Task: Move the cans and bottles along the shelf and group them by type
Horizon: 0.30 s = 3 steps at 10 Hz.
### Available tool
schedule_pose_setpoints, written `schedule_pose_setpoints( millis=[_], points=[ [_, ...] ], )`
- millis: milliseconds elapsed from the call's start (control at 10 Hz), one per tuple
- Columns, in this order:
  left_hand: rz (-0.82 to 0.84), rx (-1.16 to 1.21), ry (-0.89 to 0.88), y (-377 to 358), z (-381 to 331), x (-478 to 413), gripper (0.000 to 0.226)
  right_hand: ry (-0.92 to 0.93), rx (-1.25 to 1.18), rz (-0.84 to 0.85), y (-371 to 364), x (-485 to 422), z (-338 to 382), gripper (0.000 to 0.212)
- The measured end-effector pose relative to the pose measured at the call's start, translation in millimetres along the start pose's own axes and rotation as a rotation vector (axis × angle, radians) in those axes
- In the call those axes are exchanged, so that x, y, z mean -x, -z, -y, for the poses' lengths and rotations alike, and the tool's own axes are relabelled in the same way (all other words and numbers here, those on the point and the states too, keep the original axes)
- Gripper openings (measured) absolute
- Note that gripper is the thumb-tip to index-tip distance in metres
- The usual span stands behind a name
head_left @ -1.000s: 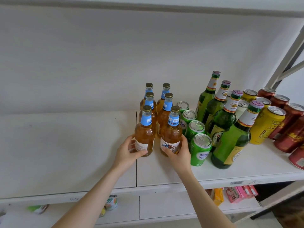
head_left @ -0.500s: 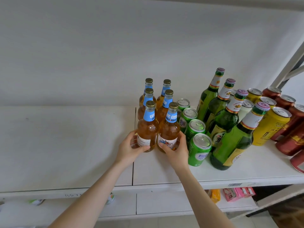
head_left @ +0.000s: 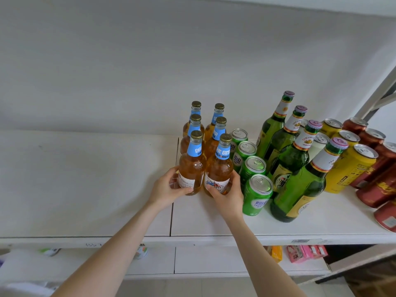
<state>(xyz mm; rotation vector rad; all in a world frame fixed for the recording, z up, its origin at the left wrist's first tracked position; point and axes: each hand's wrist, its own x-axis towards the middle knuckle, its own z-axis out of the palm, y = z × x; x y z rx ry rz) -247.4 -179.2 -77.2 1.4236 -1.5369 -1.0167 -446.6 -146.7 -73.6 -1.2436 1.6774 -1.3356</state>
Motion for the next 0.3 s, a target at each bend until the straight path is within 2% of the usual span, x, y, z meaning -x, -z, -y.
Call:
schedule_pose_setpoints(
  millis=[200,300],
  points=[
    [0.002,-0.452,-0.144,26,-4,14,0.071,0.075,0.165,-0.017,3,19,17,0.093],
    [0.006,-0.67,-0.171,42,-5,37,0.07,0.103,0.376,-0.024,6,40,23,0.095]
  ],
)
